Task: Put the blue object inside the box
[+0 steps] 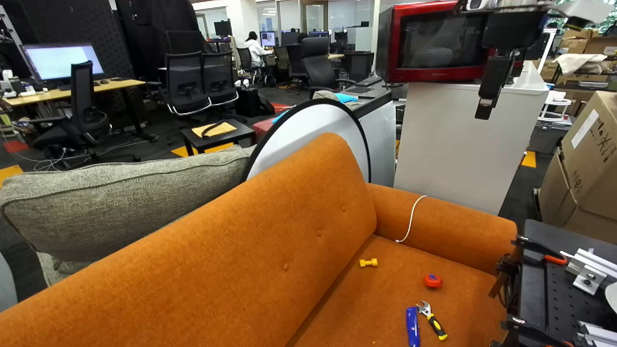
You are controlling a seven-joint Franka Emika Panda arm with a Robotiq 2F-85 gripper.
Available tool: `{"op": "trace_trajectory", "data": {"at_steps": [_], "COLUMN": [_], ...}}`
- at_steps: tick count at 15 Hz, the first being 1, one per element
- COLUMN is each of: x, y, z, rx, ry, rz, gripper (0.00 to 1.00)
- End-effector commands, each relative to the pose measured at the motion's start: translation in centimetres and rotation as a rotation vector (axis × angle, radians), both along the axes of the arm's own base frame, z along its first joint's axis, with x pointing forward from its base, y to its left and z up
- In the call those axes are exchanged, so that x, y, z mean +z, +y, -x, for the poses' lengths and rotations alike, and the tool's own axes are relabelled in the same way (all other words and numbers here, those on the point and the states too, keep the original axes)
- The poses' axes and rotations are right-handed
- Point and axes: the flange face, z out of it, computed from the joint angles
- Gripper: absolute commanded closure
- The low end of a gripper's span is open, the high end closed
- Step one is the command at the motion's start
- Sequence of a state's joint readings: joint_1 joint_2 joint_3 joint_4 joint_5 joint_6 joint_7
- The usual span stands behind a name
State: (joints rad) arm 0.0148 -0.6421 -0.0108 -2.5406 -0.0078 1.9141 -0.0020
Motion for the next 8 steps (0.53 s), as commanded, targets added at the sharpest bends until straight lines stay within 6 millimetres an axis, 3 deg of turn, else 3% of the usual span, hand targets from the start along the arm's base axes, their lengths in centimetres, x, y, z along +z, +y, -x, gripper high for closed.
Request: {"op": "trace_trajectory", "data": {"at_steps": [1, 5, 8], "x": [0.1, -0.2, -1.9], "y": [0.0, 0.0, 0.0], "z": [0.0, -0.9, -2.6], "rx": [0.000, -0.014, -0.028], "ry": [0.001, 0.007, 0.023], "rz": [0.000, -0.031, -0.043], "gripper": [0.00, 0.00, 0.00]}}
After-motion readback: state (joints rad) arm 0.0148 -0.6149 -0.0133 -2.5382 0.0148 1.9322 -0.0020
